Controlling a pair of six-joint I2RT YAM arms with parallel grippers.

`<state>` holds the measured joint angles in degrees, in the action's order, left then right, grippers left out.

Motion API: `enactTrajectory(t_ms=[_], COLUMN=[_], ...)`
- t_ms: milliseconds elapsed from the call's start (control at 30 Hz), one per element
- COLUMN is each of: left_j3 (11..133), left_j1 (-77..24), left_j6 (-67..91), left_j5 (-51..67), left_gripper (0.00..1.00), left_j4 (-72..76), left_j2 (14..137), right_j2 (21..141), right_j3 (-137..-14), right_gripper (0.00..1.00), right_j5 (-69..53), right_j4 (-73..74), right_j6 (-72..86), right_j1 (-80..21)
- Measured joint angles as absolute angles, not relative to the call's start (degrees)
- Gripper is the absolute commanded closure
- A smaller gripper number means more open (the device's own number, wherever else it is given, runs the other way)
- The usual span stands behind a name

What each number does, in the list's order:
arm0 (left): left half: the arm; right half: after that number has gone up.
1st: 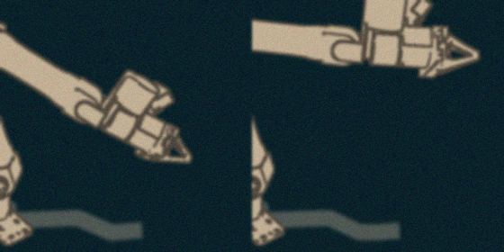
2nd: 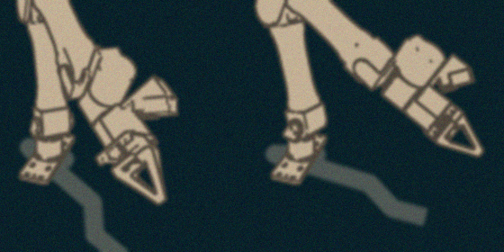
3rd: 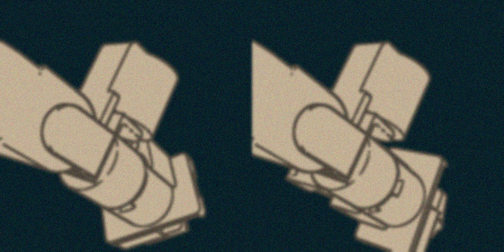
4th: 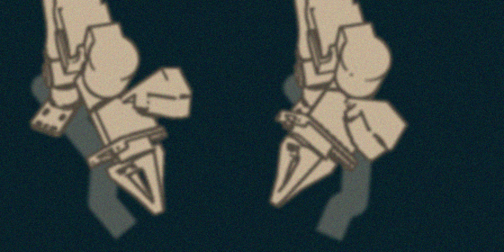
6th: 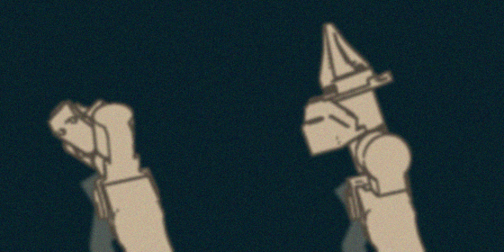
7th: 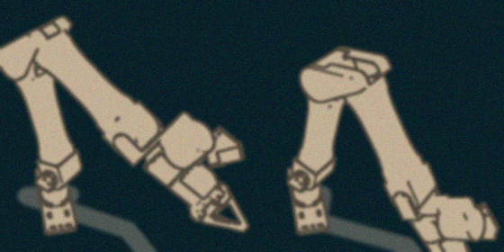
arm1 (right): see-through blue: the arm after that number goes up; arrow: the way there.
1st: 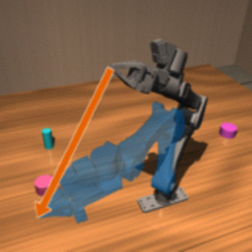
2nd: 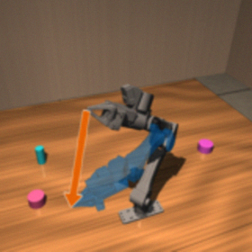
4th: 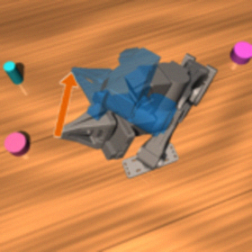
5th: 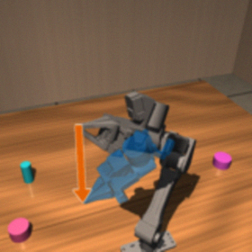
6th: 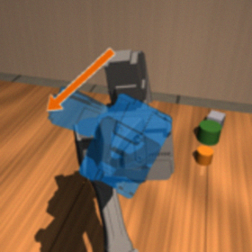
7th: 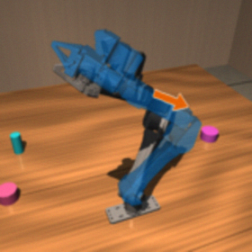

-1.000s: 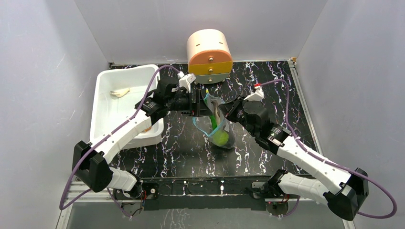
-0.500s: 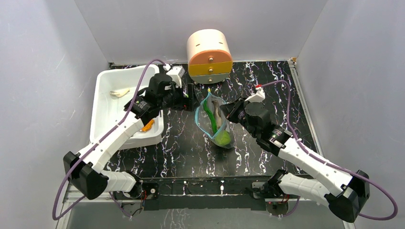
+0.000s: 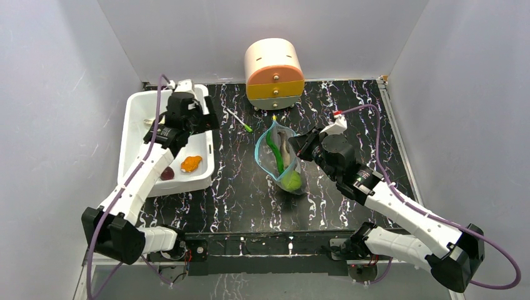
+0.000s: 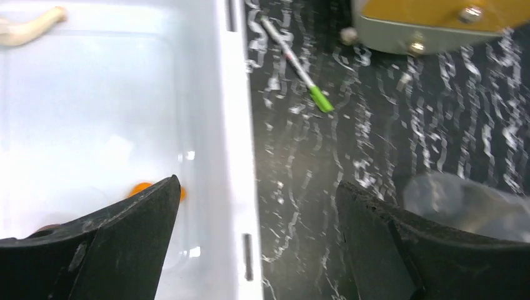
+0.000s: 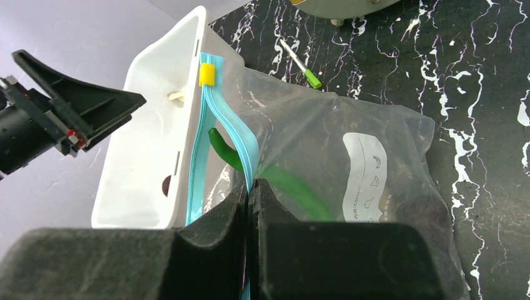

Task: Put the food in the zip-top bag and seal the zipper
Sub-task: Pick up the fake vegetable from the bin.

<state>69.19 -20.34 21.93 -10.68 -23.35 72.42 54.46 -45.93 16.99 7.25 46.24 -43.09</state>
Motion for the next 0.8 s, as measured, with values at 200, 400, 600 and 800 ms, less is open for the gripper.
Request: enactTrajectory(t_ms=[200, 400, 600, 800], left_j3=[65.49, 62.48, 59.88, 60.2], left_j1=[-8.27, 4.84, 10.98, 13.04], left_j6=[23.18, 28.99, 33.74, 34.76], left_j5=[-11.94, -9.5, -9.21, -10.96], left_gripper=[0.22, 0.41, 0.51, 0.54], left_j4=[-18.33, -8.1, 0.75, 4.67], left_j2=[74.5, 81.73, 86.39, 92.07], right_j2=[54.48, 54.48, 54.39, 54.3], right_j3=[-45.95, -45.95, -45.95, -45.95], right_gripper=[1.0, 1.0, 1.0, 1.0], right_j5=[17.04, 17.12, 17.96, 18.22], right_j4=[7.22, 7.2, 7.25, 7.31], right_j6=[44.91, 44.86, 44.86, 44.88], right_j1=[-43.09, -43.09, -43.09, -43.09])
